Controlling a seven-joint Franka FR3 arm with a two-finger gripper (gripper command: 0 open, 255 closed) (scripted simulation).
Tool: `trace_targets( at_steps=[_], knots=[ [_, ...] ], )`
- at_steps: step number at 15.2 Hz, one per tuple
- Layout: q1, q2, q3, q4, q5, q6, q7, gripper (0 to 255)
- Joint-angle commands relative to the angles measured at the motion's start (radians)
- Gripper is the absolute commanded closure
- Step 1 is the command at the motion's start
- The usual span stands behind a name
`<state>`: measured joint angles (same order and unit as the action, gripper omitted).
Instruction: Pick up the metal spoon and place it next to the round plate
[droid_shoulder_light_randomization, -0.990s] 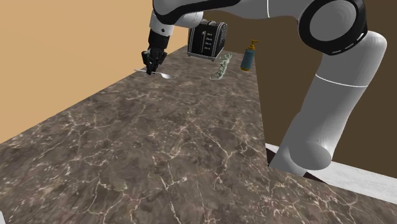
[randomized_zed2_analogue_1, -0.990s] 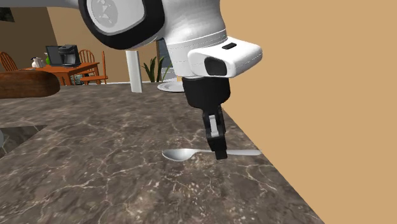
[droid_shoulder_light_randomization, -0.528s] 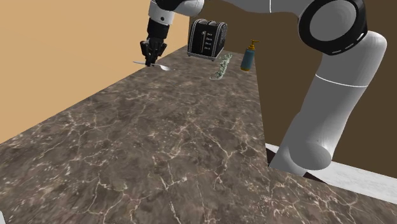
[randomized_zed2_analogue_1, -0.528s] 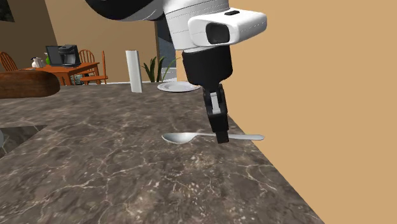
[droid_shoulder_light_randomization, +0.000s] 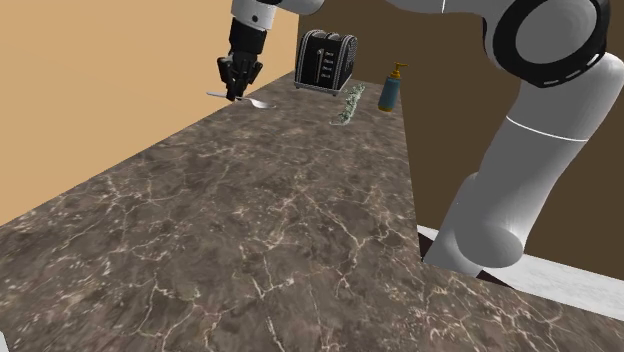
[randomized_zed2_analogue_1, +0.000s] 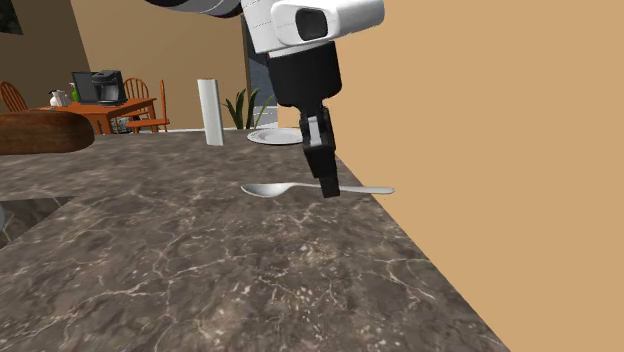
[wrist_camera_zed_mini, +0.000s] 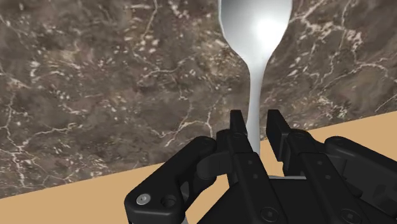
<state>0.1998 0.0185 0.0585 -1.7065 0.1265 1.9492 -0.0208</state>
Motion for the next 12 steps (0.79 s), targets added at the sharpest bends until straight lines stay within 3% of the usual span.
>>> trace_targets(
  at_steps=[1,12],
  knots=[
    [0.022,-0.041,0.021,-0.048,-0.007,0.013,0.044,255],
    [0.122,-0.217,0.153,-0.244,-0.023,0.056,0.279,255]
  ],
)
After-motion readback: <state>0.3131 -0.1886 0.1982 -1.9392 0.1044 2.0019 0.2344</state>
